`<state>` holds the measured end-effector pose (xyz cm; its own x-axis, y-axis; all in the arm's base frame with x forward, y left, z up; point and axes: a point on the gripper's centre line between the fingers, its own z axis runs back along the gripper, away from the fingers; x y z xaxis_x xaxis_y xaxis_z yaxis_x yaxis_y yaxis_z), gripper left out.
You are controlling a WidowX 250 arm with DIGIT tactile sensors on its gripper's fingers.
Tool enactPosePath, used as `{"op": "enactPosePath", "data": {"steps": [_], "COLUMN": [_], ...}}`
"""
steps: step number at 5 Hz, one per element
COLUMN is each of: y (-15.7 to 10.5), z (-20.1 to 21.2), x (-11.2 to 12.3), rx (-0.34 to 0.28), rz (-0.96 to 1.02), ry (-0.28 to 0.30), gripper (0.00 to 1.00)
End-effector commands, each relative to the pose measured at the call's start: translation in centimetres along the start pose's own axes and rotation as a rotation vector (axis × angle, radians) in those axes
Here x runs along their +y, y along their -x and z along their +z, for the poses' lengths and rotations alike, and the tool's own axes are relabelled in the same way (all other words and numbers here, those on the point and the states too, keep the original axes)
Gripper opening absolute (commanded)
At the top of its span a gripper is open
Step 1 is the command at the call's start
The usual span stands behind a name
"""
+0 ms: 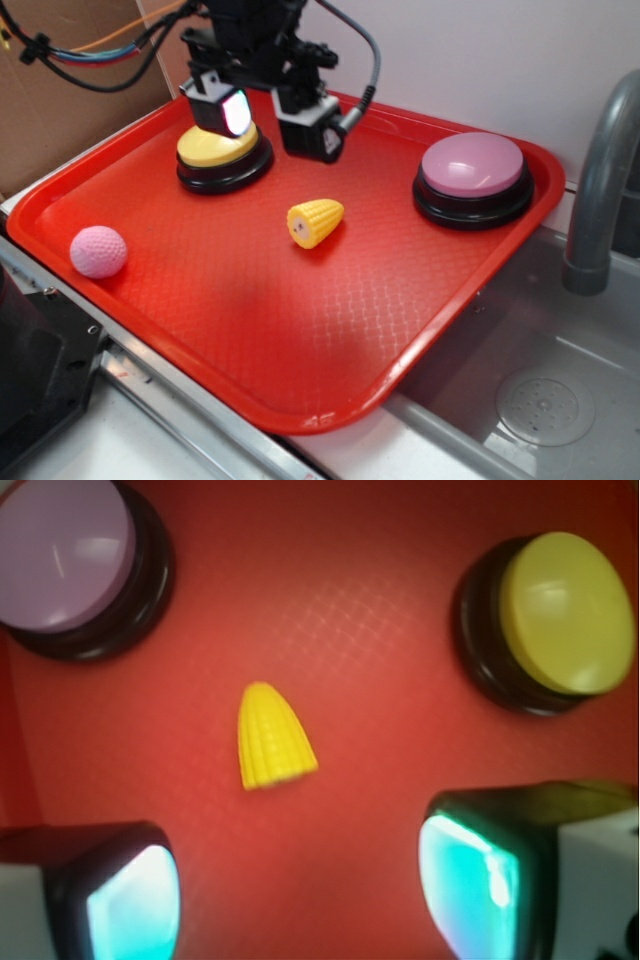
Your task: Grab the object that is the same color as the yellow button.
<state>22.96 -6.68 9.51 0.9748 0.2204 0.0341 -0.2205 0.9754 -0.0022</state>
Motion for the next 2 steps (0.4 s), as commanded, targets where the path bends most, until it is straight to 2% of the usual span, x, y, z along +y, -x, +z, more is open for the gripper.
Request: {"op": "enactPosePath", "data": {"steps": [1, 2], "y": [-0.9, -1.1], "z": [-4.1, -5.7], "x": [-0.4, -0.2], "rx": [0.018, 0.006], "rz": [0.054, 0.072], "ry": [0.035, 0.014], "gripper": [1.00, 1.00]}}
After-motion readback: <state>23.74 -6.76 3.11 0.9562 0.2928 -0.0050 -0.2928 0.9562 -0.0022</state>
